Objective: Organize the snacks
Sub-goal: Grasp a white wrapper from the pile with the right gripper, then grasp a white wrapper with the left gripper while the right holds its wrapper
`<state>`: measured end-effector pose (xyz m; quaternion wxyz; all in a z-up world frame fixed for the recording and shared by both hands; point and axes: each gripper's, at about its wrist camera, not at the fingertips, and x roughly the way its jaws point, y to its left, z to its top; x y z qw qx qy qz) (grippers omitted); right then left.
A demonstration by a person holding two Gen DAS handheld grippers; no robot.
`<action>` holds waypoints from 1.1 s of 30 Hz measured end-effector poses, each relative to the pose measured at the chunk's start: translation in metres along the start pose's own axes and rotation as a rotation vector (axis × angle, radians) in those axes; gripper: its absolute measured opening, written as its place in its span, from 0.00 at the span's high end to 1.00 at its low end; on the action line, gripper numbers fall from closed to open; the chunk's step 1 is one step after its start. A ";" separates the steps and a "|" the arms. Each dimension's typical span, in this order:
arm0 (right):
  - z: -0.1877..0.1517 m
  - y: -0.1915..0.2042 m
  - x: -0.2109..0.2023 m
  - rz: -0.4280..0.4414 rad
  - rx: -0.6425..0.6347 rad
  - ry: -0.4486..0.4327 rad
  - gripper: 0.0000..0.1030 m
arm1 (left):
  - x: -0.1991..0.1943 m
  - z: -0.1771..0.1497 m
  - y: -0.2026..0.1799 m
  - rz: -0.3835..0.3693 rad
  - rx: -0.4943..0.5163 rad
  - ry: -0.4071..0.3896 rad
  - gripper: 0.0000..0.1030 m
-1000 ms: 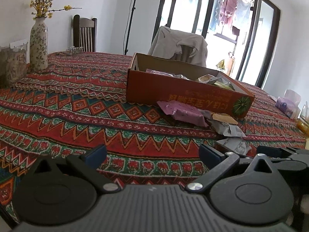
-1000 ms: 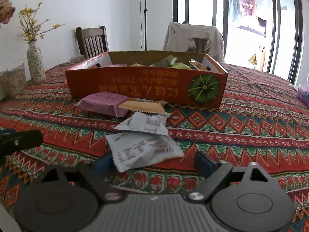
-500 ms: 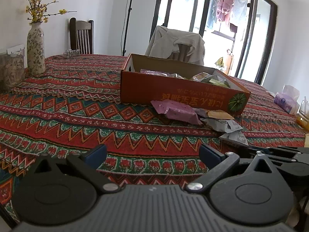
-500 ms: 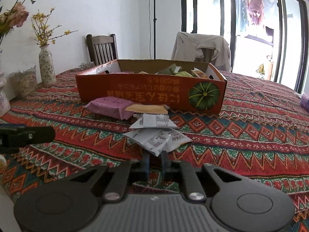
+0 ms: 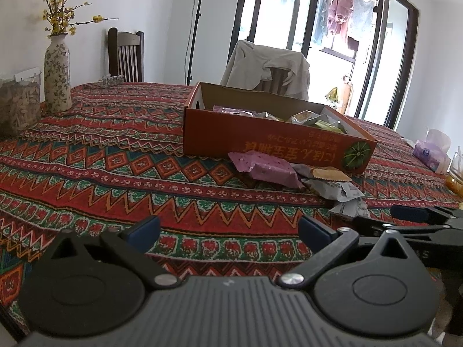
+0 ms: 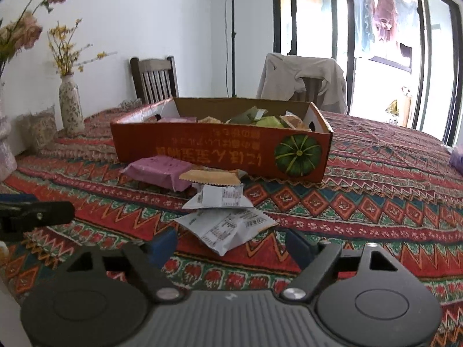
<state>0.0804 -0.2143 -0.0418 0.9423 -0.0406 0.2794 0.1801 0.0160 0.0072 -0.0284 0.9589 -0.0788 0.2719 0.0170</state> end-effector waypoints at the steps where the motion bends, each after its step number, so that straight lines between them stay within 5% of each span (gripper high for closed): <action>1: 0.002 0.001 0.005 -0.007 -0.001 0.015 0.20 | 0.000 0.000 0.000 0.000 0.000 -0.001 0.00; 13: 0.026 0.010 0.056 -0.020 0.031 0.126 0.14 | -0.006 -0.005 0.013 0.022 -0.033 -0.004 0.00; 22: 0.013 0.008 0.033 0.041 -0.028 0.081 0.50 | -0.004 -0.011 0.016 0.014 -0.056 0.012 0.00; 33: 0.002 -0.018 -0.014 0.024 0.021 -0.013 0.56 | -0.001 -0.009 -0.003 -0.004 -0.017 0.017 0.00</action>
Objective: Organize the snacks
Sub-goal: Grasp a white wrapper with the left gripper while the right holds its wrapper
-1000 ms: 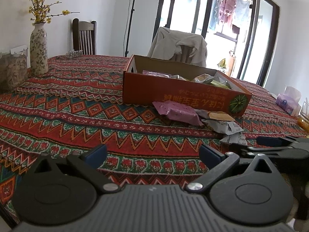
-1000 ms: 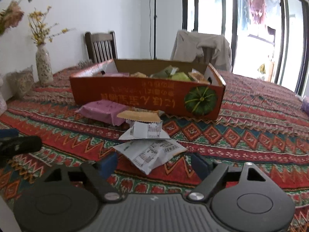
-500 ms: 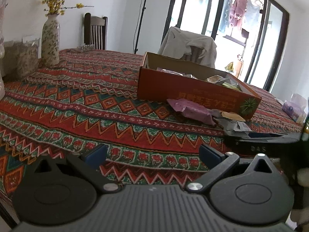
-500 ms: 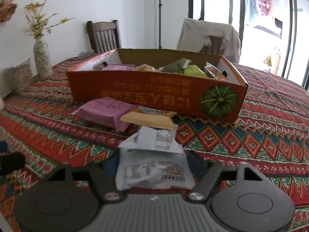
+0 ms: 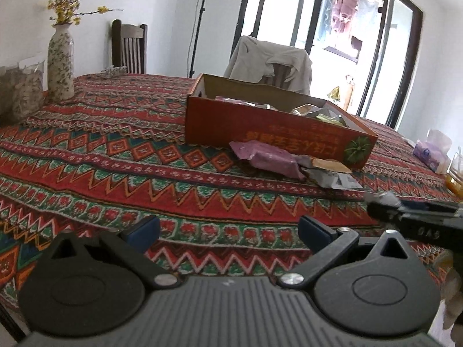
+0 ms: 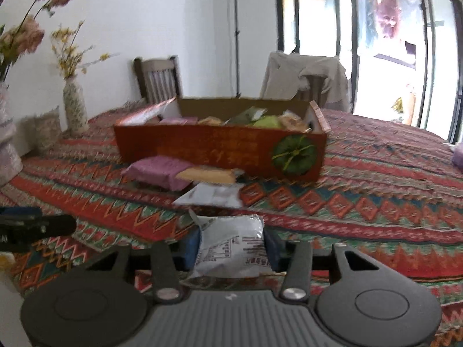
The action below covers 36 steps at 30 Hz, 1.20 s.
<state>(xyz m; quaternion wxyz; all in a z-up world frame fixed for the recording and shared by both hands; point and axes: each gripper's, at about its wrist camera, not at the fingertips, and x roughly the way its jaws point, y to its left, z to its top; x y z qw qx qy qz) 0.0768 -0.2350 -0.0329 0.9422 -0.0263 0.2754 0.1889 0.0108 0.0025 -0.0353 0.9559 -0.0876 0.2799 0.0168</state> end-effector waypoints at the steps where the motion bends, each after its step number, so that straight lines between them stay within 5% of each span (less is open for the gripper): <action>1: 0.002 -0.005 -0.003 -0.013 0.011 -0.014 0.56 | 0.000 0.002 -0.003 -0.002 0.006 -0.002 0.00; 17: 0.017 -0.069 0.009 -0.122 0.107 -0.106 0.56 | 0.040 0.038 -0.084 -0.042 0.074 0.021 0.00; 32: 0.014 -0.094 0.017 -0.143 0.137 -0.110 0.56 | 0.102 0.034 -0.141 0.075 0.098 0.077 0.00; 36: 0.010 -0.094 0.016 -0.134 0.140 -0.109 0.55 | 0.111 0.031 -0.149 0.110 0.107 0.079 0.10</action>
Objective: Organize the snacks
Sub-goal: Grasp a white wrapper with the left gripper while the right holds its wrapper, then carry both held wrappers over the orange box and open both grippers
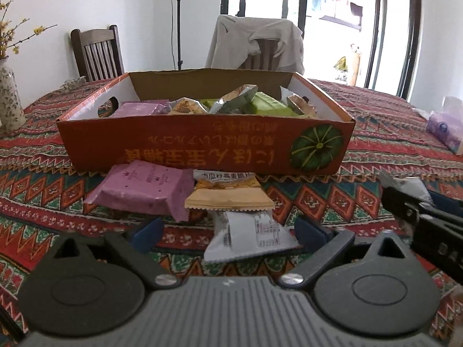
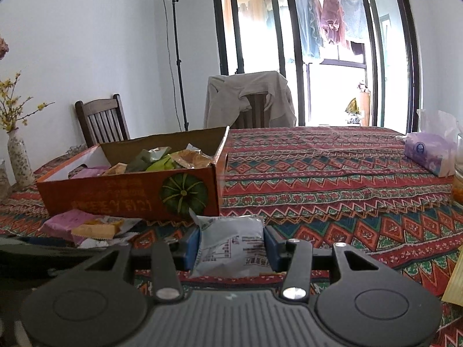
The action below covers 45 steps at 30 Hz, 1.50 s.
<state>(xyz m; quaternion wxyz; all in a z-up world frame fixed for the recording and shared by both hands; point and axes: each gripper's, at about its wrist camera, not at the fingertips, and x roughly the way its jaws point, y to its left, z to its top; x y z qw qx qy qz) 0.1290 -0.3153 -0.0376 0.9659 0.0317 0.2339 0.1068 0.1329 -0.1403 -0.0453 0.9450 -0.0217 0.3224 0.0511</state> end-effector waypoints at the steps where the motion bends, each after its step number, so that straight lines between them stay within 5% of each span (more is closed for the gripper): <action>1: 0.000 0.000 -0.001 0.003 0.000 -0.001 0.55 | 0.001 0.000 -0.001 0.005 0.004 0.006 0.13; 6: -0.001 0.000 -0.004 0.009 -0.001 -0.004 0.55 | 0.004 0.000 0.002 -0.004 -0.007 0.028 0.47; 12: -0.002 0.003 -0.006 0.011 -0.003 0.002 0.55 | -0.004 -0.002 0.009 -0.047 -0.001 0.014 0.60; 45: 0.011 0.060 -0.029 -0.010 -0.107 -0.039 0.55 | -0.087 0.003 0.087 -0.164 -0.075 -0.207 0.61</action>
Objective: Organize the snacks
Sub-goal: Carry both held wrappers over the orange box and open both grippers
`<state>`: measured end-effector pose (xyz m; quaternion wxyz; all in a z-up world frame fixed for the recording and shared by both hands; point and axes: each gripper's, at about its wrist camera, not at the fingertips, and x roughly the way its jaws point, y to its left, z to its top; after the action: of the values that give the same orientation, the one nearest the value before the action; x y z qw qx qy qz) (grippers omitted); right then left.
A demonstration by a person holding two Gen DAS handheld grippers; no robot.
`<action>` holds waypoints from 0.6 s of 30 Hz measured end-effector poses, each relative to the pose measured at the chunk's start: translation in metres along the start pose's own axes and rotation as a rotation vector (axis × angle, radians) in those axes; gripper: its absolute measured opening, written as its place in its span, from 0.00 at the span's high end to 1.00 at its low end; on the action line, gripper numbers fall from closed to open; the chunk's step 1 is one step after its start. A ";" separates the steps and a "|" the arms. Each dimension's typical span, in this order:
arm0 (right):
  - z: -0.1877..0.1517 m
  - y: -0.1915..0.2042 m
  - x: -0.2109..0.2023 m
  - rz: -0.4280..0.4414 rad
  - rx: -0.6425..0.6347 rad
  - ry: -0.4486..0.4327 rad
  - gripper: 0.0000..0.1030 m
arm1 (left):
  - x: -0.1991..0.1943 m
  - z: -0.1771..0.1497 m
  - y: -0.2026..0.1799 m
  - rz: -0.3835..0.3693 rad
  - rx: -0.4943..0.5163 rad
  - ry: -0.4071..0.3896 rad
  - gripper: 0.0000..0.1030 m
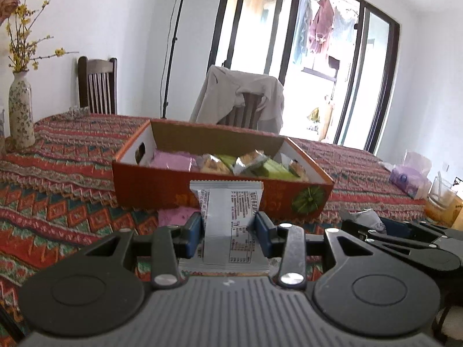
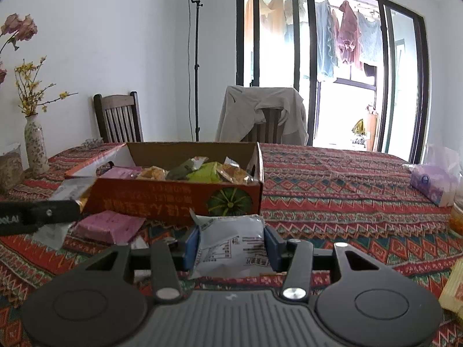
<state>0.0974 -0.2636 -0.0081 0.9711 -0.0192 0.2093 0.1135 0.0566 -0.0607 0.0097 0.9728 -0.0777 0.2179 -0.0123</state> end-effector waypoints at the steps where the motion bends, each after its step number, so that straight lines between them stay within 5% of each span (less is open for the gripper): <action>1: 0.002 0.001 0.001 0.000 -0.001 -0.005 0.55 | 0.000 0.003 0.001 0.002 0.002 -0.008 0.61; 18: 0.079 0.021 0.058 0.007 -0.028 -0.111 0.55 | 0.049 0.073 0.022 0.063 0.021 -0.127 0.61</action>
<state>0.1755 -0.2244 0.0400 0.9804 -0.0259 0.1535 0.1209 0.1316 -0.0315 0.0510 0.9853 -0.0615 0.1581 0.0210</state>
